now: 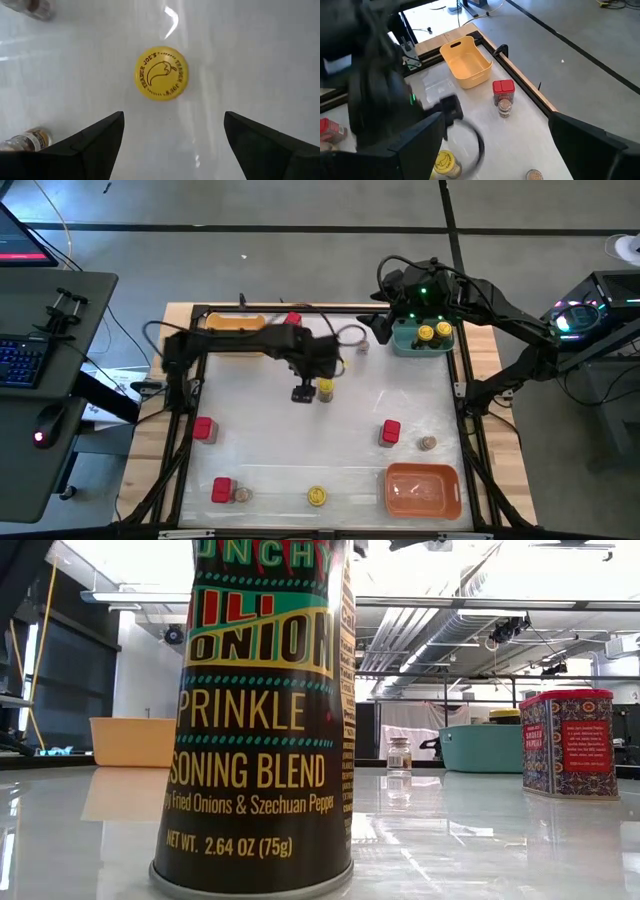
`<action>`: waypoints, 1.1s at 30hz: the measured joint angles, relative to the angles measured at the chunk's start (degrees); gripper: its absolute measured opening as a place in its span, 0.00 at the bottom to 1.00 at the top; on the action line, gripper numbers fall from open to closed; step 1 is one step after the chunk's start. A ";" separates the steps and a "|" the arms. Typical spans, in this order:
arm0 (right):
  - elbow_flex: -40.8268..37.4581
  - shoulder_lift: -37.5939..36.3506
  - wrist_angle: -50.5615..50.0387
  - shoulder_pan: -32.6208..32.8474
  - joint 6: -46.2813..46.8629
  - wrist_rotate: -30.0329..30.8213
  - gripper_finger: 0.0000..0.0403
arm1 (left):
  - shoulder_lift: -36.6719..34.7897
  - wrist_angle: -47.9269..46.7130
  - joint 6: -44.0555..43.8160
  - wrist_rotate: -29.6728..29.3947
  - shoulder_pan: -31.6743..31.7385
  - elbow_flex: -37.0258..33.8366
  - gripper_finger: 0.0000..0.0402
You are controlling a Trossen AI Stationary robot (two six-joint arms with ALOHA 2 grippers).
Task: Sort spices by type
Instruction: Put the left yellow seasoning bottle into the green bin
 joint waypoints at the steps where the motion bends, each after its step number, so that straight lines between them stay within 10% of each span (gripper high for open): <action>1: 0.00 0.00 0.00 0.00 -0.65 0.02 0.88 | -2.09 0.84 -0.39 1.14 0.41 -2.05 0.82; 17: 0.04 14.50 2.14 1.12 -9.89 -15.34 0.88 | -44.77 29.33 -31.63 2.50 -0.05 -45.70 0.82; 33: -0.07 32.85 -1.45 5.75 -17.77 -18.08 0.88 | -48.05 31.44 -41.05 2.62 -0.08 -53.62 0.82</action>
